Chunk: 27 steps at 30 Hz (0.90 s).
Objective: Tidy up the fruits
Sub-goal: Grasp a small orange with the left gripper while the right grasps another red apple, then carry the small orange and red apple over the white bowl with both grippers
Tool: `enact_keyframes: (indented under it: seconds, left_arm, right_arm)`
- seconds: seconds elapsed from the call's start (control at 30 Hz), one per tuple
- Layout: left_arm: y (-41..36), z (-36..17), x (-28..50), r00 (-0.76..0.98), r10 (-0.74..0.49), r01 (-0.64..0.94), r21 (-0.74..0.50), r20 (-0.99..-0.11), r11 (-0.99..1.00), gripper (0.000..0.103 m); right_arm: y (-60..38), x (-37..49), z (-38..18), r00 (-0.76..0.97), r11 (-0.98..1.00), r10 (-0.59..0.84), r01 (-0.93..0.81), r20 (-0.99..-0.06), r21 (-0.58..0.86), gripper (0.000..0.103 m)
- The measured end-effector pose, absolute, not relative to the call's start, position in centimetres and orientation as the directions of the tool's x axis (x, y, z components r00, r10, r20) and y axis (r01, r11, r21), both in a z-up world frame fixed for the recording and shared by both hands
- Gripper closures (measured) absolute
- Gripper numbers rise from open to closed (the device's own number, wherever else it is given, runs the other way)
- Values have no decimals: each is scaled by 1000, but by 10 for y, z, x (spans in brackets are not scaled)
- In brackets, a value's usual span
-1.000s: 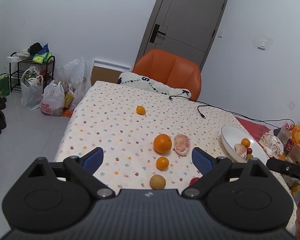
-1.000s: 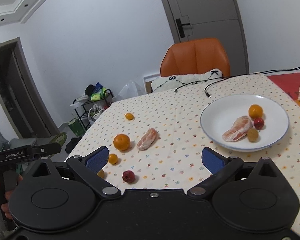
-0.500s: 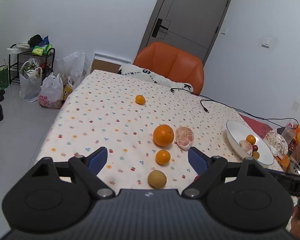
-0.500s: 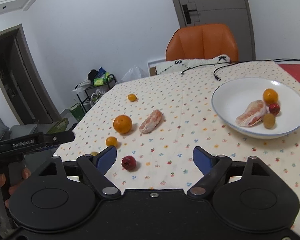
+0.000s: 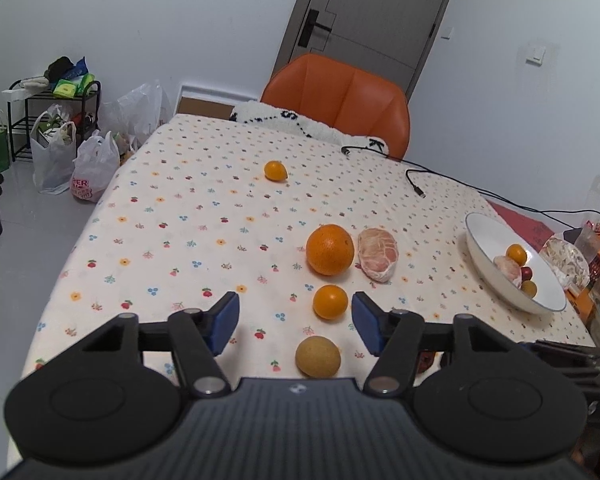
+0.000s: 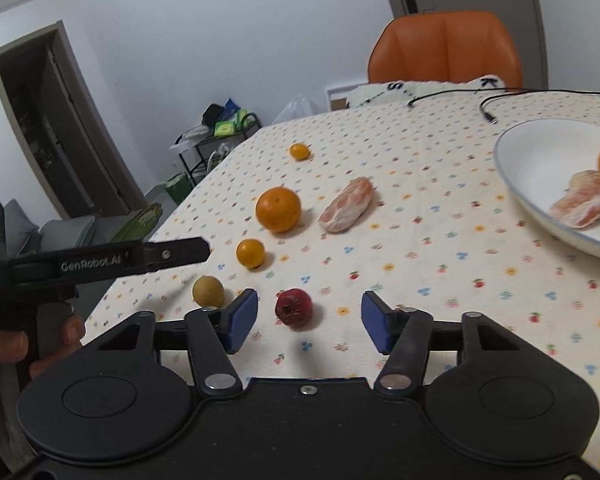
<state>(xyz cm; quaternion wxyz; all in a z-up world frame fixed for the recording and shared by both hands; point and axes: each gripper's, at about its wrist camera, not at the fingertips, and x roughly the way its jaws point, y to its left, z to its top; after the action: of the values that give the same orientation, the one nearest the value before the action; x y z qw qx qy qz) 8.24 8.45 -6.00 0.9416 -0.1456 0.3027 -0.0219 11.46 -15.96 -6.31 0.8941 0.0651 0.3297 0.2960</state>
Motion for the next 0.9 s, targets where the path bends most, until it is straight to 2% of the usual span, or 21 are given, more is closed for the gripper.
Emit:
enact_keyframes:
  seconds: [0.23, 0.33, 0.53, 0.63, 0.8, 0.9]
  left_arm:
    - [80, -65, 99, 798, -136, -39, -275, -587, 961, 46]
    - [74, -67, 105, 791, -141, -27, -264, -595, 964, 47]
    - [62, -70, 115, 779, -140, -2, -227, -610, 974, 50]
    - [58, -75, 121, 763, -146, 4, -220, -630, 975, 60]
    - [50, -75, 126, 762, -132, 14, -188, -635, 982, 70]
    - [47, -74, 126, 757, -137, 23, -183, -639, 983, 81]
  right_arm:
    - [-151, 123, -73, 590, 810, 580, -495, -562, 316, 65]
    - [-152, 125, -74, 576, 796, 598, -504, -557, 334, 80]
    - [-156, 127, -75, 578, 791, 608, -502, -544, 350, 81]
    - [-161, 124, -73, 595, 797, 600, -501, -535, 336, 82]
    - [-172, 121, -71, 611, 803, 595, -488, -522, 343, 81]
    - [-179, 120, -71, 621, 806, 591, -477, -514, 351, 81]
